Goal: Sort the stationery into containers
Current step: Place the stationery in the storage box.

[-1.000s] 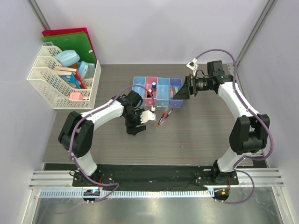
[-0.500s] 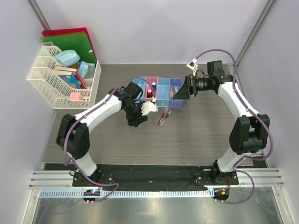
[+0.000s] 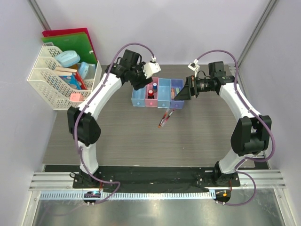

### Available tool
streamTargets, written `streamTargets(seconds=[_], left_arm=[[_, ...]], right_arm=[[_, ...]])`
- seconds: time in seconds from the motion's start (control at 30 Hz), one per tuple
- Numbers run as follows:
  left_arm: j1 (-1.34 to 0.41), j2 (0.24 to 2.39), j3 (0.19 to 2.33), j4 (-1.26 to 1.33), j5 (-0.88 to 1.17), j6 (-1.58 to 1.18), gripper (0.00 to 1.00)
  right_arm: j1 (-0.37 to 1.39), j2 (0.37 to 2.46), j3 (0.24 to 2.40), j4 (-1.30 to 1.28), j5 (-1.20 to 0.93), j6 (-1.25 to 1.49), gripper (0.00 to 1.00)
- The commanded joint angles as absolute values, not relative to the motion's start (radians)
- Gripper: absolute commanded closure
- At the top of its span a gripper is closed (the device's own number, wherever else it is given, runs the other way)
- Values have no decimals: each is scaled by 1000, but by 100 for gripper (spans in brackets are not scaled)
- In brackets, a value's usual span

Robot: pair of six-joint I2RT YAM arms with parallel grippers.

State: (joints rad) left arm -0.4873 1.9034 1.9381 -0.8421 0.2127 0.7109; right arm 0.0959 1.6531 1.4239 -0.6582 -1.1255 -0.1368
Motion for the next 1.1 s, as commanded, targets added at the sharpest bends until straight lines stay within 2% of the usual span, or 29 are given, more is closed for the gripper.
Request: streamTargets(seconds=[0.0, 0.17, 0.63, 1.0, 1.07], left_arm=[[-472, 2046, 2087, -836, 173, 715, 100], [-454, 2129, 2148, -824, 156, 732, 100], [-436, 2177, 2071, -723, 101, 781, 100], [-416, 2276, 2109, -713, 153, 788, 100], [-416, 2295, 2118, -727, 164, 795, 97]], right_arm=[[87, 1601, 1414, -629, -1123, -153, 1], [86, 1601, 1416, -630, -1132, -155, 0], [84, 1626, 1419, -632, -1127, -156, 0], [86, 1628, 1413, -630, -1121, -160, 0], [84, 1628, 1413, -630, -1121, -160, 0]])
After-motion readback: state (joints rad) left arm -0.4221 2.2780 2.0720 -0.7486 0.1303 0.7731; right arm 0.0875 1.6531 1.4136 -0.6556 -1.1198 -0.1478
